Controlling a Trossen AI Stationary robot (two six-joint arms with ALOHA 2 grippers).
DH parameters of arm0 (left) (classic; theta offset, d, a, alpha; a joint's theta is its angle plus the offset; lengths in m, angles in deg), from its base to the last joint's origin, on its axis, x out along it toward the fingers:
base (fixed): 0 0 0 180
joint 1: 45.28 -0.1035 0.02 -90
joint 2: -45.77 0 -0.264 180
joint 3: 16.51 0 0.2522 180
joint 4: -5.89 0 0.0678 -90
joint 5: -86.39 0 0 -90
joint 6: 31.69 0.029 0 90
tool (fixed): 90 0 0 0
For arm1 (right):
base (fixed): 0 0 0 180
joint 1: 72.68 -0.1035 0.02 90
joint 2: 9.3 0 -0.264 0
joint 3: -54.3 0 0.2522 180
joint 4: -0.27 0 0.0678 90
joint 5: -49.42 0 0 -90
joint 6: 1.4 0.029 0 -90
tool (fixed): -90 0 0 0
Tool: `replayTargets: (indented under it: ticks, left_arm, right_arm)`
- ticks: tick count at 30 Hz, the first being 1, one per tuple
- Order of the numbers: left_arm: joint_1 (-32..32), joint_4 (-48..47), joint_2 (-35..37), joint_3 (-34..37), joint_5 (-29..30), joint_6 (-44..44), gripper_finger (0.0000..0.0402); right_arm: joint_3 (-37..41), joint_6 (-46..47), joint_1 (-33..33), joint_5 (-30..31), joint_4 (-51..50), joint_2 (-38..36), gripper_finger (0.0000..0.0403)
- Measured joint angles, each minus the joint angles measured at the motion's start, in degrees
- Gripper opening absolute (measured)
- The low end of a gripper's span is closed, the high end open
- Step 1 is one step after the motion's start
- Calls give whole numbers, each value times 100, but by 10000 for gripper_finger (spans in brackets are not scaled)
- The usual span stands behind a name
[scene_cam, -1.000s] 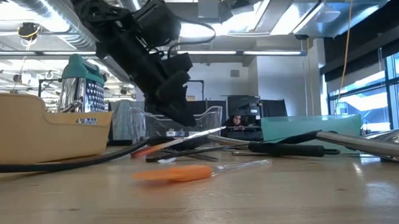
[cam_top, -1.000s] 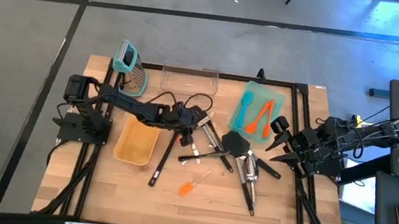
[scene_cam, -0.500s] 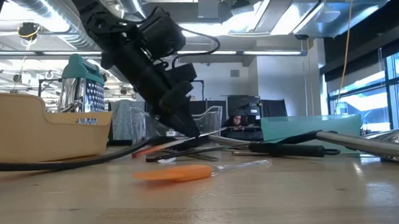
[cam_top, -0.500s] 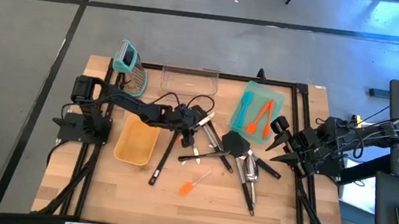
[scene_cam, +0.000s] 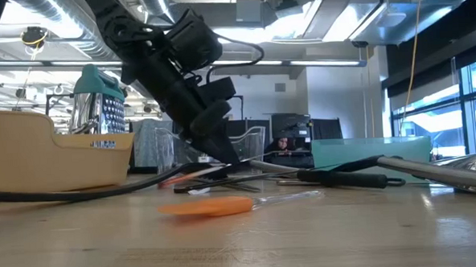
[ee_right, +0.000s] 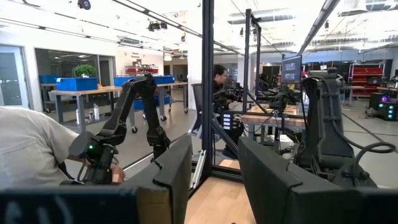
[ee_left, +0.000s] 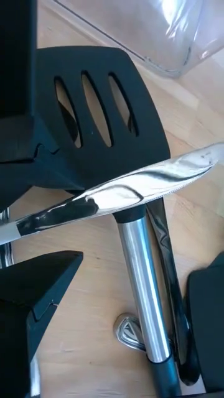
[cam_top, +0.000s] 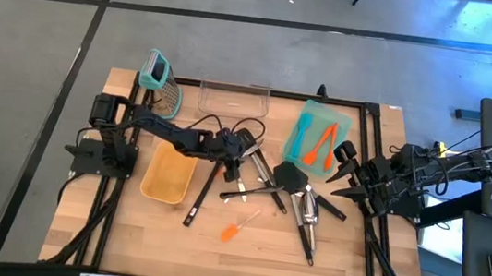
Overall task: Pick & Place Kitchen Items
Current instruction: Put the orange table knife into the transparent bin
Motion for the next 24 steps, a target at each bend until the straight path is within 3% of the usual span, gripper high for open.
replayTargets:
  ticks: [17, 24]
  left_arm:
    - [200, -93, -56, 15, 751, 314, 167]
    - [203, 16, -314, -7, 840, 314, 133]
  right_arm:
    - [0, 0, 0, 0, -1, -1, 135]
    - [0, 0, 0, 0, -1, 0, 135]
